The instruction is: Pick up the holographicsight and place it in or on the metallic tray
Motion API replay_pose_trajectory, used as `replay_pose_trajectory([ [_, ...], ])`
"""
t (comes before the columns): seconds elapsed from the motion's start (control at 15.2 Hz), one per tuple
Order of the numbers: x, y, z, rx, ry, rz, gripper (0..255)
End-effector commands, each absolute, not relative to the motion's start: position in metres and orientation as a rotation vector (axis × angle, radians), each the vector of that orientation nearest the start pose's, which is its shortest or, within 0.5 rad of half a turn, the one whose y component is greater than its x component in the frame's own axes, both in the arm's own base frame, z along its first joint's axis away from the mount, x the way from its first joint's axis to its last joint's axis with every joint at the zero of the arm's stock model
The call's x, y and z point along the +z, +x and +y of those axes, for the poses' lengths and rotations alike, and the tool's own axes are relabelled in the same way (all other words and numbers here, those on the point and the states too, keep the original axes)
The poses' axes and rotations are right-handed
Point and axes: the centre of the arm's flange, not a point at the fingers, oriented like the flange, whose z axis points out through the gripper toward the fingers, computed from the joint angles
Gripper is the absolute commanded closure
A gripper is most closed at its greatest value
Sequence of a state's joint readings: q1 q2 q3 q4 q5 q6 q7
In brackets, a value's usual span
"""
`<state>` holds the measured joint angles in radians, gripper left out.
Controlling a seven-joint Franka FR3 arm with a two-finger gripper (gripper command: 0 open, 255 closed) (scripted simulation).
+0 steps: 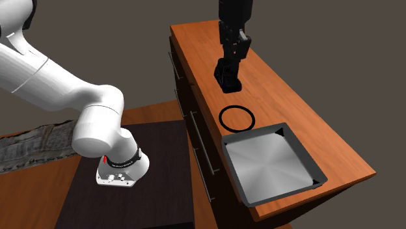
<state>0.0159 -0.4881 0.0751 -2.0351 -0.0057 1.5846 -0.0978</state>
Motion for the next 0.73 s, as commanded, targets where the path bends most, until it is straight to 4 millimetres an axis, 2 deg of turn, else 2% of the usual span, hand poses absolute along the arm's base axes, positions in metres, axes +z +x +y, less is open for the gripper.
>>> replay_pose_trajectory([
  [0.0, 0.641, 0.403, 0.019, -0.058, -3.170, -0.289, 255],
  [0.66, 0.656, 0.448, -0.104, -0.058, -3.170, -0.289, 255],
])
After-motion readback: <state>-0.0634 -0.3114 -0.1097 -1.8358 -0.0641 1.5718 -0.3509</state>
